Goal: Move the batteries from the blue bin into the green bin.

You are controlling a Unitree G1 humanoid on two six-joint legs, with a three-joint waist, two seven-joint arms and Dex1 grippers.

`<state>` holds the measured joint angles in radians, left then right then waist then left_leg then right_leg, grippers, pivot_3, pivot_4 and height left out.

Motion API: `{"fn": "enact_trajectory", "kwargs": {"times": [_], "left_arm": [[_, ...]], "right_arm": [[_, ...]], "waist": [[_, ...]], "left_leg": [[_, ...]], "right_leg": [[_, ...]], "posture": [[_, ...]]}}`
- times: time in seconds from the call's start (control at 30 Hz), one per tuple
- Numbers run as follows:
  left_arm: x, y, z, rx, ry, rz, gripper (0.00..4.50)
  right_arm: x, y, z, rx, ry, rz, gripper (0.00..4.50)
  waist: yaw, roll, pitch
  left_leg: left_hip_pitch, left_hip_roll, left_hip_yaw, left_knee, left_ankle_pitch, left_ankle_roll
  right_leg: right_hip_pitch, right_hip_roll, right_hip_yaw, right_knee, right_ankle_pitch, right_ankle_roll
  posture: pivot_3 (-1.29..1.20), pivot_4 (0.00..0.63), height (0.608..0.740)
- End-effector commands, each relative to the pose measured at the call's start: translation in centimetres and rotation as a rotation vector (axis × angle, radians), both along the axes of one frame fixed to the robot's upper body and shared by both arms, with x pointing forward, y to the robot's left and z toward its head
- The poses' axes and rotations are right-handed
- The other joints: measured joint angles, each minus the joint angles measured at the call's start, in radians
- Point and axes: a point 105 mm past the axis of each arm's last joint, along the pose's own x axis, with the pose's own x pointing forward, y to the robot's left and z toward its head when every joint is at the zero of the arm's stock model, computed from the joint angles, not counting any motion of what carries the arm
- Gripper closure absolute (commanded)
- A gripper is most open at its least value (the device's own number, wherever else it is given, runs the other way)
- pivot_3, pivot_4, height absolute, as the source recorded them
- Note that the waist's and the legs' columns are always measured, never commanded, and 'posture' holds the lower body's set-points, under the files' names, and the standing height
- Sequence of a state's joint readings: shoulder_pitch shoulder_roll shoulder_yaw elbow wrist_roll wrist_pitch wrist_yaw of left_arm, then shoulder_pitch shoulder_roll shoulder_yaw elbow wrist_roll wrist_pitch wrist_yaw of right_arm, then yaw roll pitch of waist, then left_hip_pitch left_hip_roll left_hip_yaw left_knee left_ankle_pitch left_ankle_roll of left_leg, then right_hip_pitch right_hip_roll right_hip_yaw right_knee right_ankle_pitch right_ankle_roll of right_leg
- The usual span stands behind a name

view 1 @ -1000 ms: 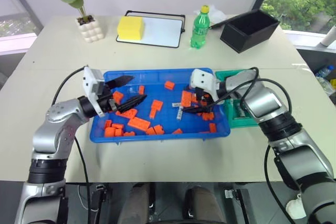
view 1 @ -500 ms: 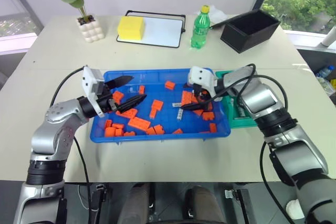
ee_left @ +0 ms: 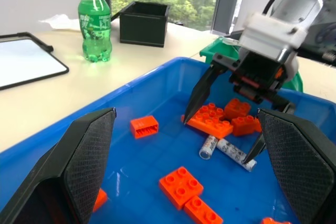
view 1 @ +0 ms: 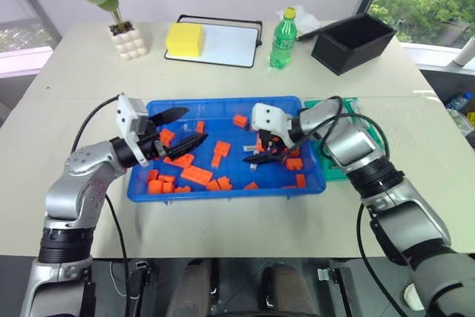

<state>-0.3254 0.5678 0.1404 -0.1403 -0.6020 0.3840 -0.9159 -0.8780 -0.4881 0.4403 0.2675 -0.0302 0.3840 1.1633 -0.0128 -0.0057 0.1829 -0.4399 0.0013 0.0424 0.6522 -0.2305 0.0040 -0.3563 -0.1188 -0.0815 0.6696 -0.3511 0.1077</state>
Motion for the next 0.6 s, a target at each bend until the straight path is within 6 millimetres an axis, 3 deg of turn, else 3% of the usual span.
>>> {"fn": "enact_trajectory", "kwargs": {"times": [0.03, 0.3, 0.37, 0.6], "left_arm": [[-0.5, -0.1, 1.3, -0.012, -0.055, -0.005, 0.0], [-0.8, 0.0, 1.1, -0.021, -0.055, 0.012, 0.0], [-0.8, 0.0, 1.1, -0.024, -0.056, 0.016, 0.0], [-0.7, 0.1, 1.2, -0.03, -0.063, 0.028, 0.0]], "right_arm": [[0.5, 0.5, 0.9, -0.003, -0.042, 0.021, 0.09], [1.7, -0.4, -0.2, -0.074, -0.019, -0.013, 0.09], [1.8, -0.4, -0.1, -0.072, -0.018, -0.01, 0.86], [1.4, 0.1, -0.1, -0.073, -0.006, 0.015, 4.41]], "waist": [[0.001, 0.0, 0.0], [-0.001, 0.0, 0.0], [-0.002, 0.0, 0.0], [-0.001, 0.0, 0.0]], "left_leg": [[0.0, 0.0, 0.0, 0.0, 0.0, 0.0], [0.0, 0.0, 0.0, 0.0, 0.0, 0.0], [0.0, 0.0, 0.0, 0.0, 0.0, 0.0], [0.0, 0.0, 0.0, 0.0, 0.0, 0.0]], "right_leg": [[0.0, 0.0, 0.0, 0.0, 0.0, 0.0], [0.0, 0.0, 0.0, 0.0, 0.0, 0.0], [0.0, 0.0, 0.0, 0.0, 0.0, 0.0], [0.0, 0.0, 0.0, 0.0, 0.0, 0.0]], "posture": [[0.0, 0.15, 0.739], [0.0, 0.15, 0.739], [0.0, 0.15, 0.739], [0.0, 0.15, 0.739]]}}
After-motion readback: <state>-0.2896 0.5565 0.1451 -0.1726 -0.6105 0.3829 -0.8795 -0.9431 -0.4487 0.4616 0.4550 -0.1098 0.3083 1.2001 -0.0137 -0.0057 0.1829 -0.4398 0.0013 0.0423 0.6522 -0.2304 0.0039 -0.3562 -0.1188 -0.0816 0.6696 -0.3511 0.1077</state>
